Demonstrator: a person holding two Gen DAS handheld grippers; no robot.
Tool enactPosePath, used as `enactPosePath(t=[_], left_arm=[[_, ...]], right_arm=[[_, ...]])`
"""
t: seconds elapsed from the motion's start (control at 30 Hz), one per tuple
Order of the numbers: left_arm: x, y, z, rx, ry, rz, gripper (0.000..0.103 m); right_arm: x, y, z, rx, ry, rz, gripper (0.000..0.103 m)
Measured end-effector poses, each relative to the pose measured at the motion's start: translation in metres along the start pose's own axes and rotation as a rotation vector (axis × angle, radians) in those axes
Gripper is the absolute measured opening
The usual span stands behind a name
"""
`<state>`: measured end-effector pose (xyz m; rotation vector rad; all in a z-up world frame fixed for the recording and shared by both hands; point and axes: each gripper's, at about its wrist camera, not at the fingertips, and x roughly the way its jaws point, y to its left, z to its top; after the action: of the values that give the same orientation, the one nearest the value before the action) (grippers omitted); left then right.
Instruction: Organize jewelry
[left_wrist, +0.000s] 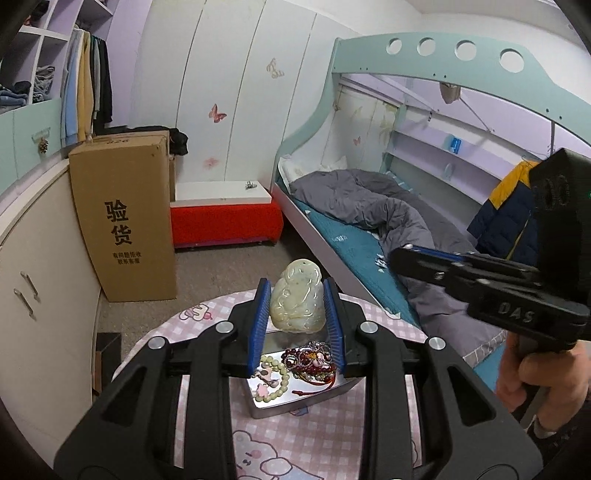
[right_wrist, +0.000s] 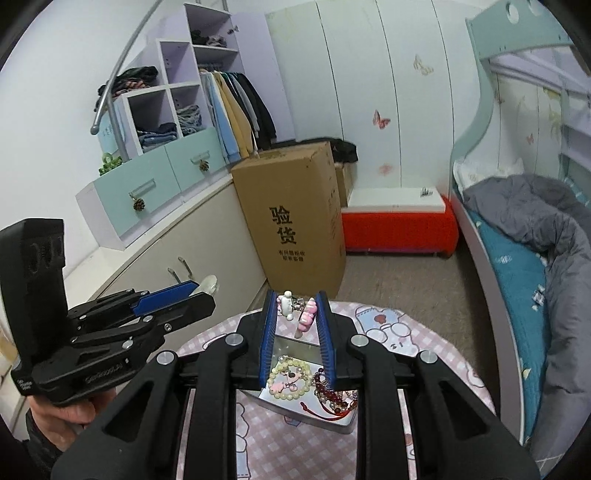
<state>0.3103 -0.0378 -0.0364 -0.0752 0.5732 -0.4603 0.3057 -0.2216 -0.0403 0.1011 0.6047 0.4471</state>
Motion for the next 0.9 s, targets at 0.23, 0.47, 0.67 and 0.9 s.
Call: enactPosePath(t=[0.23, 0.47, 0.67, 0.9], left_arm=[[0.026, 0.005, 0.000, 0.006, 0.047, 0.024, 0.041], [0.005, 0.015, 0.002, -0.018, -0.030, 0.166, 0.094], [-0.022, 0.013, 0.002, -0.008, -0.070, 0.251, 0.095], [-0.060, 0.000, 0.001, 0.001, -0.121, 0.288, 0.095]], right_arm=[[0.037, -0.023, -0.007, 0.108, 0.085, 0.031, 0.036], [0.026, -0.036, -0.010, 0.189, 0.051, -0.003, 0.095], [0.008, -0.030, -0.004, 0.191, 0.016, -0.051, 0.095], [-0.020, -0.008, -0.001, 0.151, -0.023, -0.065, 0.095]])
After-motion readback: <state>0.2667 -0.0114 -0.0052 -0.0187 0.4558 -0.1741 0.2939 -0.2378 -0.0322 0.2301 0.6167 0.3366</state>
